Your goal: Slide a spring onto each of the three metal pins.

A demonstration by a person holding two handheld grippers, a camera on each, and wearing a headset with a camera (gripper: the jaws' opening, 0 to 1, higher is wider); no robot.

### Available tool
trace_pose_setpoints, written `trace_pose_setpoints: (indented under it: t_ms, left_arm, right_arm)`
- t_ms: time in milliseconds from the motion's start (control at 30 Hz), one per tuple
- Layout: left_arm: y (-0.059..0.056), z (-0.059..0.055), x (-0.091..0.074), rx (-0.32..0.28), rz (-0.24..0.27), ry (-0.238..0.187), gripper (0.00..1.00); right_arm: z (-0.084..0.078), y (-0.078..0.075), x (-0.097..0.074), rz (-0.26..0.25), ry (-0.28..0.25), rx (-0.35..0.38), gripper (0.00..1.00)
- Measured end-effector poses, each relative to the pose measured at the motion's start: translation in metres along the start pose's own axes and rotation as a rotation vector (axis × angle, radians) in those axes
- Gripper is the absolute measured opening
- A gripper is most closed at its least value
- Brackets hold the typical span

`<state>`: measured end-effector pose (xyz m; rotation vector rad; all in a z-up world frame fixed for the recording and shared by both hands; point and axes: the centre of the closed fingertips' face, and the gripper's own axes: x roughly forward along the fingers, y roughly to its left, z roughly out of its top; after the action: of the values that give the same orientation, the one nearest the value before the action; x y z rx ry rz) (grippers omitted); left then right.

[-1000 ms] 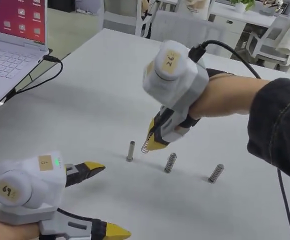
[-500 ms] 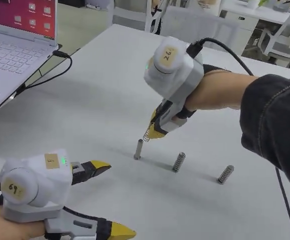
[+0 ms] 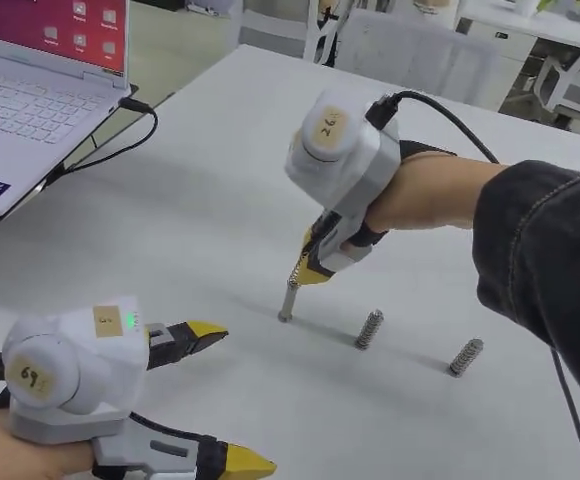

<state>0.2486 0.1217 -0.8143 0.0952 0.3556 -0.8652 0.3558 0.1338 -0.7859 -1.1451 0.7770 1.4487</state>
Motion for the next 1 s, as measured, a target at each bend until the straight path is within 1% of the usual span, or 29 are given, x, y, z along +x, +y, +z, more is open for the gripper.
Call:
trace_pose_setpoints:
  t_ms: [200,500,700,1000]
  left_arm:
    - [0.0,-0.001,0.0,-0.002,0.0,0.0,0.8]
    - [0.002,-0.001,0.0,-0.006,0.001,-0.006,0.79]
    - [0.003,-0.002,0.0,-0.008,0.001,-0.008,0.79]
    - [0.003,-0.002,-0.002,-0.013,0.004,-0.01,0.79]
  right_arm:
    - [-0.001,0.0,0.004,0.008,0.012,-0.001,0.09]
    - [-0.006,0.002,0.018,0.037,0.059,-0.007,0.09]
    - [-0.008,0.007,0.027,0.06,0.085,-0.013,0.09]
    - [-0.007,0.012,0.035,0.073,0.093,-0.006,0.09]
